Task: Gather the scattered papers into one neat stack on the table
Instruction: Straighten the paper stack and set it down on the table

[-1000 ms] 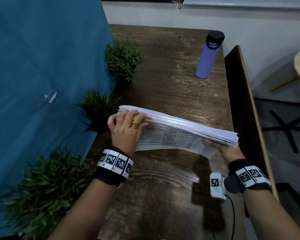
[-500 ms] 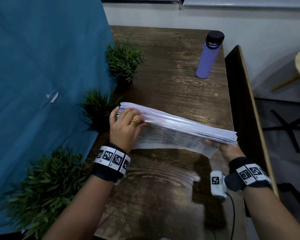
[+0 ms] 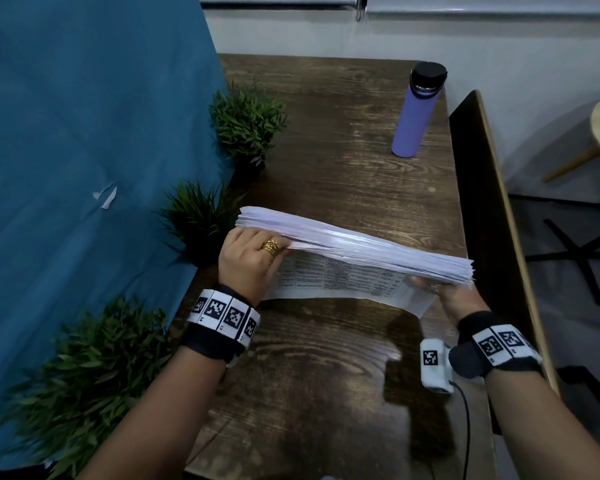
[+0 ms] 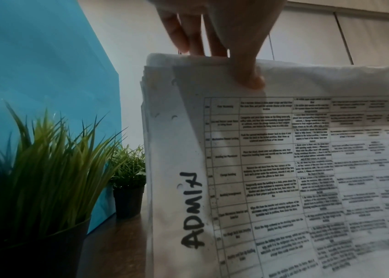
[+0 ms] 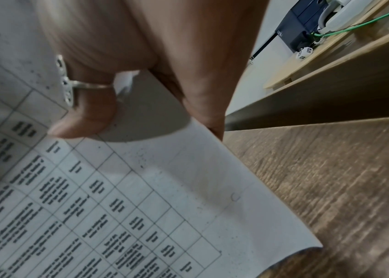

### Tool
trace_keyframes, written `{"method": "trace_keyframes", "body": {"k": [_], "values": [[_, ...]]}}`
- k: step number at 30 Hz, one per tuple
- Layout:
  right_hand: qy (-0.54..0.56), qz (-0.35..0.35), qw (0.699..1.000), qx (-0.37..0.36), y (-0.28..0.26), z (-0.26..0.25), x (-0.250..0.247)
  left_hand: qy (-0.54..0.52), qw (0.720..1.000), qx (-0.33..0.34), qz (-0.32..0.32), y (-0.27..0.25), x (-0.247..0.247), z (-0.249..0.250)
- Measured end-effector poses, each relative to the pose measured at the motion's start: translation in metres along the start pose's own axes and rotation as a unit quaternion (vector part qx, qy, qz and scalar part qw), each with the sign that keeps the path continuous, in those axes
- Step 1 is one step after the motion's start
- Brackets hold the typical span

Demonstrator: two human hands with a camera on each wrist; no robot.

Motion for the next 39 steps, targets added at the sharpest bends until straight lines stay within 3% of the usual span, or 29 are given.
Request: {"method": "trace_keyframes", "body": {"k": [5, 10, 17, 24, 29, 31, 33, 34, 35, 36, 37, 39], "values": [[0.013, 0.003, 1.0, 0.008, 0.001, -0.001, -0.001, 0.033, 0.99, 0.003, -0.139, -0.011, 0.021, 0.003], [0.019, -0.023, 1.0, -0.003, -0.001, 0.0, -0.002, 0.031, 0.979, -0.038, -0.198, -0.007, 0.026, 0.001], [0.024, -0.055, 0.998, -0.007, -0.006, -0.009, -0.001, 0.074, 0.953, -0.028, -0.291, -0.005, 0.037, -0.005], [0.02, -0.012, 1.0, 0.014, 0.0, 0.003, -0.003, 0.05, 0.989, 0.014, -0.139, 0.002, 0.029, 0.009], [0.017, -0.013, 1.0, 0.013, 0.002, 0.006, -0.003, 0.087, 0.994, -0.033, -0.063, 0.004, 0.026, 0.005], [0.026, -0.007, 0.999, 0.031, 0.002, 0.009, -0.004, 0.108, 0.987, -0.103, -0.049, -0.002, 0.023, -0.014], [0.041, -0.001, 0.997, 0.064, 0.002, 0.012, -0.006, 0.033, 0.952, -0.303, -0.018, -0.02, 0.018, -0.044], [0.052, 0.002, 0.996, 0.071, 0.002, 0.013, -0.007, -0.076, 0.901, -0.427, -0.021, -0.035, 0.024, -0.053], [0.056, 0.004, 0.996, 0.075, 0.001, 0.013, -0.007, -0.184, 0.832, -0.522, -0.034, -0.05, 0.034, -0.056], [0.057, 0.004, 0.996, 0.074, 0.001, 0.013, -0.007, -0.25, 0.775, -0.577, -0.059, -0.062, 0.044, -0.053], [0.053, 0.008, 0.996, 0.073, 0.001, 0.013, -0.006, -0.256, 0.753, -0.6, -0.081, -0.07, 0.051, -0.052], [0.058, 0.027, 0.997, 0.052, -0.001, 0.006, -0.006, -0.208, 0.763, -0.606, -0.081, -0.077, 0.056, -0.053]]}}
Point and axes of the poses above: each hand's wrist, its own y-axis towards the middle knuckle, its own x-axis out of the palm, z = x × y, the point moved 6 cm from there along y, towards the middle knuckle, and after that the axes turned 15 degrees about z, right-handed, at the moved point
